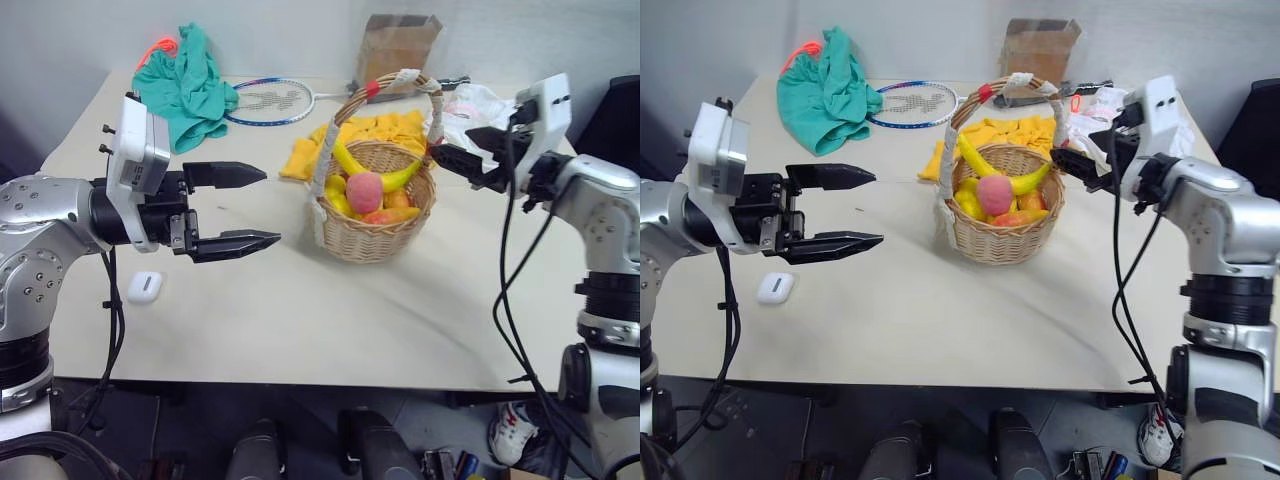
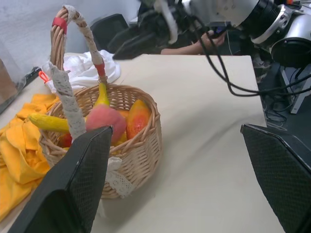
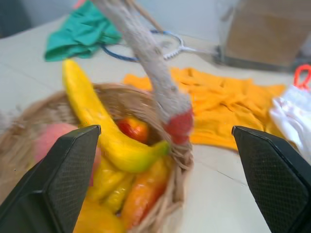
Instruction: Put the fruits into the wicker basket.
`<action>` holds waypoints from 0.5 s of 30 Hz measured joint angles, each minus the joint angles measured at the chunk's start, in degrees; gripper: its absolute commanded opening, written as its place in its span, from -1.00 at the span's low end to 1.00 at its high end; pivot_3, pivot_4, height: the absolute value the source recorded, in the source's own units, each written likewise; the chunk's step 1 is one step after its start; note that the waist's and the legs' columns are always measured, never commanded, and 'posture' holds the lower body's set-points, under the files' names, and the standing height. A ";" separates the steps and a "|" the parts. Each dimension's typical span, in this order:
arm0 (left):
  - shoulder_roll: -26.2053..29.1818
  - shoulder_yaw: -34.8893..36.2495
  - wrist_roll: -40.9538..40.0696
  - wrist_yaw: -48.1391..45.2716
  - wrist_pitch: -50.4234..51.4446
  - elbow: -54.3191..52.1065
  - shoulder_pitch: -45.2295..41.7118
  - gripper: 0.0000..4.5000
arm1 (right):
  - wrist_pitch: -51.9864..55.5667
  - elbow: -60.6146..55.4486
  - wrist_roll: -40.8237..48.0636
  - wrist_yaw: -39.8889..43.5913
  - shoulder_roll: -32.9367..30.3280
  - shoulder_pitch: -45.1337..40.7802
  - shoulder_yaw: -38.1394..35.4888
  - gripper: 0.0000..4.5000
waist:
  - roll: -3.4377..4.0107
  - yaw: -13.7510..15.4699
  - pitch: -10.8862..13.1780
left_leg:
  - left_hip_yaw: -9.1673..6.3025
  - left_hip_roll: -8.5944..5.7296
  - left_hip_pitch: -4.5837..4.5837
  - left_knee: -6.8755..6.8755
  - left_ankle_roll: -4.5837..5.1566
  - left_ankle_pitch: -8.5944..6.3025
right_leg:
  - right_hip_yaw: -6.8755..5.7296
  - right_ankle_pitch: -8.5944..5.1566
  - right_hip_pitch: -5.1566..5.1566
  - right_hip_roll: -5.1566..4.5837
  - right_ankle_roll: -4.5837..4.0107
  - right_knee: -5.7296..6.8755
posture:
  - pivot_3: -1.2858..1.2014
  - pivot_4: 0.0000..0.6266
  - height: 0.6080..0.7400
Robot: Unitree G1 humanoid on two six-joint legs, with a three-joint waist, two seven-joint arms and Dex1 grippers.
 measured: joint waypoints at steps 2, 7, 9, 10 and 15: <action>-0.34 -0.16 -0.04 0.25 0.00 -0.02 -0.92 0.97 | -3.09 4.49 -1.98 -0.27 2.75 -1.78 1.64 0.99 | 0.01 -0.21 0.01 | 0.01 0.00 -0.07 -0.01 -0.02 0.01 | 0.01 0.00 -0.09 0.00 0.00 0.02 | 0.03 -0.52 1.00; -0.71 -0.48 -0.04 0.39 -0.01 0.15 -1.89 0.97 | -14.68 20.97 -7.17 -2.82 9.33 -10.43 3.11 0.82 | 0.03 -0.31 0.02 | 0.00 0.01 -0.09 -0.02 -0.04 0.02 | -0.02 0.00 -0.09 -0.01 0.00 0.03 | 0.03 -0.52 1.00; -0.82 -0.48 -0.04 0.42 -0.01 0.15 -1.89 0.97 | -18.07 25.36 -8.28 -3.42 10.34 -11.60 2.93 0.58 | 0.03 -0.12 0.02 | -0.04 0.00 -0.13 -0.02 -0.03 0.01 | -0.06 0.00 -0.05 -0.05 0.00 0.12 | 0.03 -0.52 1.00; -0.83 -0.48 -0.04 0.46 -0.01 0.15 -1.89 0.97 | -19.43 26.98 -8.68 -3.40 10.78 -11.68 2.93 0.39 | 0.03 0.01 0.02 | -0.06 -0.02 -0.16 -0.02 -0.01 0.01 | -0.07 0.00 -0.04 -0.07 0.00 0.11 | 0.03 -0.52 1.00; -0.83 -0.48 -0.03 0.73 -0.01 0.15 -1.88 0.97 | -21.99 28.23 -9.60 -2.42 11.10 -10.77 2.77 -0.33 | 0.03 -0.08 0.02 | -0.05 -0.01 -0.18 -0.02 0.01 -0.01 | -0.07 0.01 -0.05 -0.08 0.02 0.11 | 0.03 -0.52 1.00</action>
